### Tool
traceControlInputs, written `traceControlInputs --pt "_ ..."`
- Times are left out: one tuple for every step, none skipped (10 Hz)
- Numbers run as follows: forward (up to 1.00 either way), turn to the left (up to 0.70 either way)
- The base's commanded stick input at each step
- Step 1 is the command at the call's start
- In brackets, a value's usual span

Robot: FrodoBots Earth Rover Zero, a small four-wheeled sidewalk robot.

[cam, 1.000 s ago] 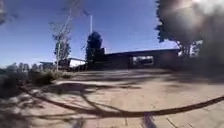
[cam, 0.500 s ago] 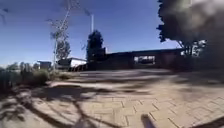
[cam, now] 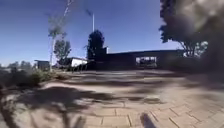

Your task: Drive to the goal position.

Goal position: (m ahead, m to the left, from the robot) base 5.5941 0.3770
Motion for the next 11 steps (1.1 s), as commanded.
traceControlInputs --pt "1.0 0.0" --pt "1.0 0.0" --pt "1.0 0.0" --pt "1.0 0.0" --pt "1.0 0.0" --pt "1.0 0.0" --pt "1.0 -0.29" --pt "1.0 -0.17" --pt "1.0 -0.04" --pt "1.0 0.0" --pt "1.0 0.0"
